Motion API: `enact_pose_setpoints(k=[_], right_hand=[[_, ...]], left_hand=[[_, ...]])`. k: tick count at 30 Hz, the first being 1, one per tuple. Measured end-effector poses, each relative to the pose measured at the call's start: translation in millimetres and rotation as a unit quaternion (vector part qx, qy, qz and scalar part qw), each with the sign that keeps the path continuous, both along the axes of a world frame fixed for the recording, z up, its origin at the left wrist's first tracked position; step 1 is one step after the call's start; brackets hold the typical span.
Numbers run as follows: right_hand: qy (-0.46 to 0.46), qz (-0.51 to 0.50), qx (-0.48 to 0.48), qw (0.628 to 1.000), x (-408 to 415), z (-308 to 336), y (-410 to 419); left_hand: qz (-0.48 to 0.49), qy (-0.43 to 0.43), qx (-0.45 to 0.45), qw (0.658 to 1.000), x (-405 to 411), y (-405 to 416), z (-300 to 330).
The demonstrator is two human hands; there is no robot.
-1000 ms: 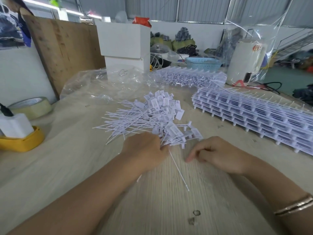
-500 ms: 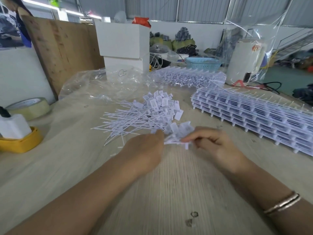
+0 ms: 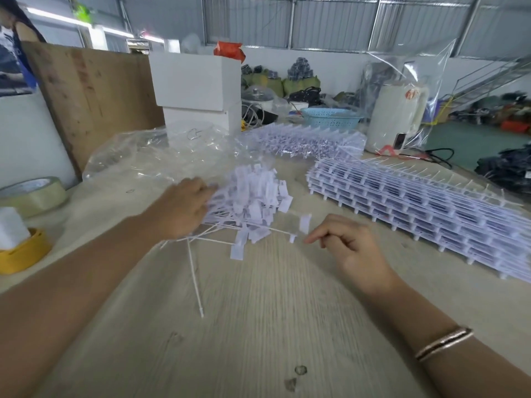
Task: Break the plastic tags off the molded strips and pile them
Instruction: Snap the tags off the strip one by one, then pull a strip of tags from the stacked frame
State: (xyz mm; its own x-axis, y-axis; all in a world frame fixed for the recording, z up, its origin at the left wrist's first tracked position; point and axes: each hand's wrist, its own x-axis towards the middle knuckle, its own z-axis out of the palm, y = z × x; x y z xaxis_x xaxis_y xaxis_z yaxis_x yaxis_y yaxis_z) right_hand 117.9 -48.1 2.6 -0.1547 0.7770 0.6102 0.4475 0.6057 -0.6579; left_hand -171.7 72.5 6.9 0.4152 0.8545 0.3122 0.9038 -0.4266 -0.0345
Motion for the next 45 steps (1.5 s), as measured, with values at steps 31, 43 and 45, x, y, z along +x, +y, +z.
enact_pose_setpoints(k=[31, 43, 45], right_hand=[[-0.095, 0.002, -0.078, 0.992, -3.7, -21.2, 9.4], [-0.365, -0.313, -0.025, 0.877, 39.4, 30.5, 67.7], [-0.432, -0.347, -0.036, 0.832, 49.1, 35.5, 77.2]], left_hand=[[-0.121, -0.054, 0.016, 0.991, 51.8, -54.1, 8.6], [-0.133, -0.164, -0.038, 0.977, 185.9, -39.1, 6.3], [-0.122, -0.187, -0.065, 0.973, 201.0, -36.3, 4.9]])
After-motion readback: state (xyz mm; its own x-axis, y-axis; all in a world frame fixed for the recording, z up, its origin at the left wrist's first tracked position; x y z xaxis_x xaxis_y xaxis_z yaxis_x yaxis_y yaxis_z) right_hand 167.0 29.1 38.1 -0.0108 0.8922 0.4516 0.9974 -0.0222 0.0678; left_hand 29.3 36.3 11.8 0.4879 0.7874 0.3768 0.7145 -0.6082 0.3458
